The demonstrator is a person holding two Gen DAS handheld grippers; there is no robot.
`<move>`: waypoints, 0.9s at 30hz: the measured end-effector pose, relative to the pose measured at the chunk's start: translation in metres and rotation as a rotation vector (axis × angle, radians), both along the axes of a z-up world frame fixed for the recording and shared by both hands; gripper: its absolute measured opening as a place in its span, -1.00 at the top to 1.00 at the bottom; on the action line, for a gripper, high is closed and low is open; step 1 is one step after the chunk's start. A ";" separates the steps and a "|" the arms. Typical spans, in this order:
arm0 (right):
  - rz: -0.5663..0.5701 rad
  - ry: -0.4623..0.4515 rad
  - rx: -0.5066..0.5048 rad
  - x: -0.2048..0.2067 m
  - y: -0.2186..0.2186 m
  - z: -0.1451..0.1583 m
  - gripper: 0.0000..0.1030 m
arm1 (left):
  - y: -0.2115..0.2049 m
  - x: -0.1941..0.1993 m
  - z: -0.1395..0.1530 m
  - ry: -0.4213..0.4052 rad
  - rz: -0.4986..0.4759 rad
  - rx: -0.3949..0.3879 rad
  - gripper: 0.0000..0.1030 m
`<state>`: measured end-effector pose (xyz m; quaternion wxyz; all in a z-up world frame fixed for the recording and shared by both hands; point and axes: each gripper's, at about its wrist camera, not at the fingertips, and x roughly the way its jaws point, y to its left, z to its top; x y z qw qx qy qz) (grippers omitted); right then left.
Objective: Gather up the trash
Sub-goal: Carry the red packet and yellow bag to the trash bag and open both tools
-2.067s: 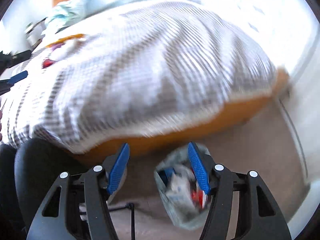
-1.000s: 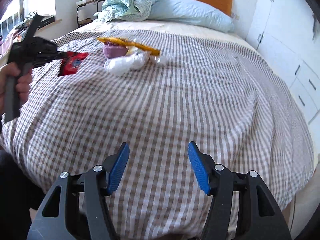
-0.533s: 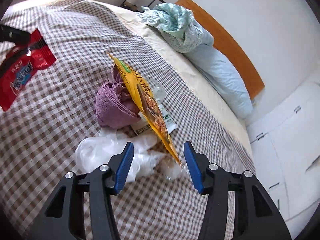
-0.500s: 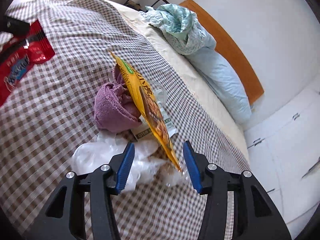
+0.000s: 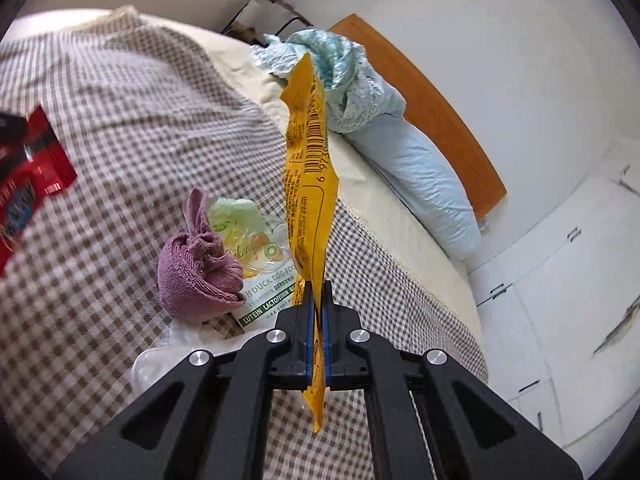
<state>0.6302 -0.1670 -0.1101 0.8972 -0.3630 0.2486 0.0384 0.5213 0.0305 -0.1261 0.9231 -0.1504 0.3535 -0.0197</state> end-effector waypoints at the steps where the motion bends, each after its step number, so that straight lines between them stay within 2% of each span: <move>1: -0.015 0.009 0.047 -0.011 -0.010 0.015 0.95 | -0.004 -0.002 0.002 -0.003 -0.007 0.003 1.00; 4: -0.060 0.032 0.203 -0.063 -0.052 0.056 0.96 | -0.021 -0.014 0.017 -0.031 -0.053 -0.001 1.00; 7: -0.114 0.043 0.310 -0.131 -0.101 0.081 0.96 | -0.048 -0.033 0.039 -0.070 -0.093 0.038 1.00; 10: -0.177 0.048 0.362 -0.195 -0.146 0.091 0.96 | -0.078 -0.065 0.061 -0.077 -0.169 -0.005 1.00; 13: -0.254 0.063 0.409 -0.261 -0.187 0.082 0.96 | -0.112 -0.103 0.073 -0.047 -0.264 -0.043 1.00; 15: -0.300 0.078 0.418 -0.305 -0.212 0.068 0.96 | -0.133 -0.126 0.075 -0.017 -0.318 -0.062 1.00; 18: -0.356 0.130 0.407 -0.365 -0.236 0.031 0.95 | -0.166 -0.159 0.072 0.015 -0.384 -0.040 1.00; 21: -0.419 0.218 0.408 -0.415 -0.254 -0.019 0.95 | -0.199 -0.186 0.066 0.034 -0.444 0.007 1.00; 23: -0.468 0.281 0.447 -0.447 -0.267 -0.055 0.95 | -0.219 -0.201 0.061 0.050 -0.481 0.024 1.00; 27: -0.562 0.337 0.494 -0.492 -0.293 -0.121 0.95 | -0.252 -0.226 0.053 0.071 -0.541 0.064 1.00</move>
